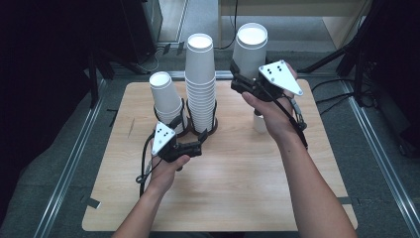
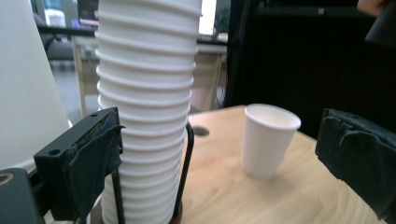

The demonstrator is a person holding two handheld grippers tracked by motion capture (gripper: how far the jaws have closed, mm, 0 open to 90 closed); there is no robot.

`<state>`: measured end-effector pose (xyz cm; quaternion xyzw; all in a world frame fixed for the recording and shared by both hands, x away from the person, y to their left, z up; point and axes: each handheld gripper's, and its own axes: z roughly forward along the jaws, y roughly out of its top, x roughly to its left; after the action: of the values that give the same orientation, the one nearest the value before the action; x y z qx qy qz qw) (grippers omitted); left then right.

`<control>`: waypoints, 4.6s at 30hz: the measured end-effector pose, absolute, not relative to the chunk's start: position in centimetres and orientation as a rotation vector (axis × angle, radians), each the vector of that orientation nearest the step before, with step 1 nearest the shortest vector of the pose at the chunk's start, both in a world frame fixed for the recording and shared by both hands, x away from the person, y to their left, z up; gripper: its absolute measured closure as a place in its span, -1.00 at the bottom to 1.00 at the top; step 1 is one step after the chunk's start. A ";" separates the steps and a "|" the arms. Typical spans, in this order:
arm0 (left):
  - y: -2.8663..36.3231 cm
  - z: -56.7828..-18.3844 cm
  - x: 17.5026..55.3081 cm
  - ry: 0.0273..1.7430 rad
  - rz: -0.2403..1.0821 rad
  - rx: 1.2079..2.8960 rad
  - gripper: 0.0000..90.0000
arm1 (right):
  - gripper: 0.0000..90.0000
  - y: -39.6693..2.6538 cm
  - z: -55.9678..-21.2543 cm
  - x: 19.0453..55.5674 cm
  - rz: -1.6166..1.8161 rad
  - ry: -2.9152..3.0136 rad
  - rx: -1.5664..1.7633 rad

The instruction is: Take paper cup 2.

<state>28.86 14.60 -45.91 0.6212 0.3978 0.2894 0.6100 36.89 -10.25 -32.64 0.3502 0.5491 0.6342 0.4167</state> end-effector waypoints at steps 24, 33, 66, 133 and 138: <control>15.7 -45.4 29.0 0.887 0.523 1.632 -0.98 | -0.66 -10.3 -36.6 35.5 1.466 1.422 0.787; 15.4 -45.6 28.9 0.868 0.508 1.664 -0.98 | -0.66 -10.2 -39.2 34.7 1.364 1.457 0.720; 15.4 -44.6 28.7 0.848 0.410 1.709 -0.98 | -0.66 -8.0 -48.5 31.6 1.133 1.658 0.419; 13.8 -44.6 29.3 0.906 0.276 1.790 -0.58 | -0.68 -4.8 -51.4 29.2 1.045 1.739 0.067; 13.6 -44.8 29.3 0.905 0.284 1.792 -0.53 | -0.77 -4.8 -51.6 29.3 1.030 1.750 0.077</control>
<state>29.27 13.58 -44.80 0.7503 0.3787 0.1187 0.5287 29.27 -4.79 -51.60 0.0321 0.7321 0.4307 0.5268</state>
